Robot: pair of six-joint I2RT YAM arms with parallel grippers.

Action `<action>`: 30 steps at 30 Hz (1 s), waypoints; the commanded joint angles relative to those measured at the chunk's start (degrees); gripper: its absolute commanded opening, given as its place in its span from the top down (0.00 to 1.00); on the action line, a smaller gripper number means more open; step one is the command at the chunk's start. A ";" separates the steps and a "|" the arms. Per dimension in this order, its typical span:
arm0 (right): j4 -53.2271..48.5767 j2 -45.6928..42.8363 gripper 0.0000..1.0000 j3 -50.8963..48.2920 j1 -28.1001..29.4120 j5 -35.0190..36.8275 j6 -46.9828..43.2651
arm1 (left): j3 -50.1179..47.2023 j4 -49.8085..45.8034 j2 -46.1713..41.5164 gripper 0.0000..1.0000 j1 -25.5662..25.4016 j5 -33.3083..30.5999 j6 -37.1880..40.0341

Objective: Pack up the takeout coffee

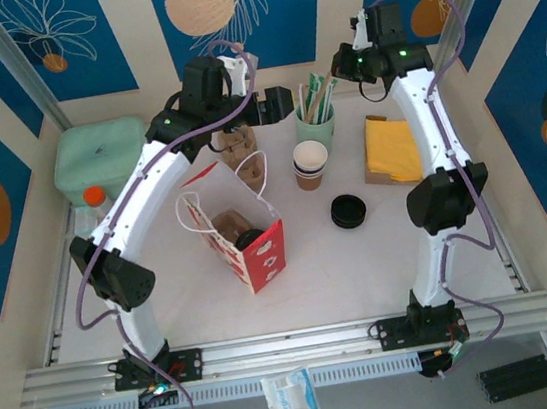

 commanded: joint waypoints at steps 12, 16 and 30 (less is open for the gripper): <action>0.61 -15.99 1.00 -3.58 1.94 -2.30 0.40 | -6.59 -2.35 -12.53 0.06 -0.33 -5.20 2.22; 0.06 -19.29 1.00 -3.13 4.17 -2.74 0.44 | -10.40 -2.84 -16.22 0.06 -0.35 -6.63 2.10; -3.36 -25.90 1.00 0.90 20.30 3.61 -3.28 | -27.26 -4.31 -32.12 0.05 -0.33 -15.62 -0.42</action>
